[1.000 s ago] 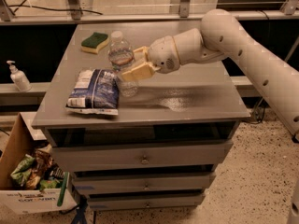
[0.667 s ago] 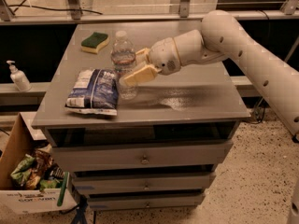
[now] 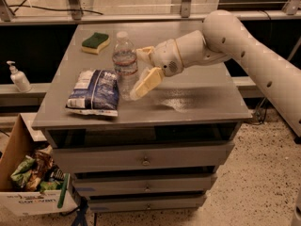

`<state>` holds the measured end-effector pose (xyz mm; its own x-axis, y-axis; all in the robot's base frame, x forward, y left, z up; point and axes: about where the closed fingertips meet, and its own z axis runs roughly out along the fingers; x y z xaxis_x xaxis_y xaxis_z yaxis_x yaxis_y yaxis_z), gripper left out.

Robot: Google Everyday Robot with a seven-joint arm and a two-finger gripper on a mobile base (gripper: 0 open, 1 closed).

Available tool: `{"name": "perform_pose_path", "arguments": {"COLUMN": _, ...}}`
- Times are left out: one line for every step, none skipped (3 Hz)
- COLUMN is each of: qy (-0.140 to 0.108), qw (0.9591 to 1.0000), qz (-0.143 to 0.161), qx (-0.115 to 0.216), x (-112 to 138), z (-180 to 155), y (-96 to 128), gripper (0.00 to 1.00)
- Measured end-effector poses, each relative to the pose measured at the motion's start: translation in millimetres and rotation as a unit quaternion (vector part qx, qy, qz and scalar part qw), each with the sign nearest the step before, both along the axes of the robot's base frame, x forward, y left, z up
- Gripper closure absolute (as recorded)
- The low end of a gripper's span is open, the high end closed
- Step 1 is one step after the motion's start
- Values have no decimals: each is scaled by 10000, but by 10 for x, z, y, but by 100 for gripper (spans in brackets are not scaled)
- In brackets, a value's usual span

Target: Move water bottle near blue chip bag

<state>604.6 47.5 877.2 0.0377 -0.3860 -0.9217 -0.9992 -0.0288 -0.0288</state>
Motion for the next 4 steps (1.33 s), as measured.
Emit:
{"name": "perform_pose_path", "arguments": {"qy": 5, "qw": 9997, "qz": -221, "qx": -60, "x": 108, "z": -14, "y": -155, "gripper": 0}}
{"name": "perform_pose_path", "arguments": {"qy": -20, "qw": 9977, "qz": -663, "qx": -126, "x": 333, "z": -22, "y": -529, "gripper": 0}}
{"name": "perform_pose_path", "arguments": {"qy": -58, "qw": 9939, "qz": -1085, "qx": -210, "x": 509, "z": -27, "y": -978, "gripper": 0}}
{"name": "perform_pose_path", "arguments": {"qy": -80, "qw": 9902, "qz": -1370, "qx": -273, "x": 615, "z": 2, "y": -1385, "gripper": 0}}
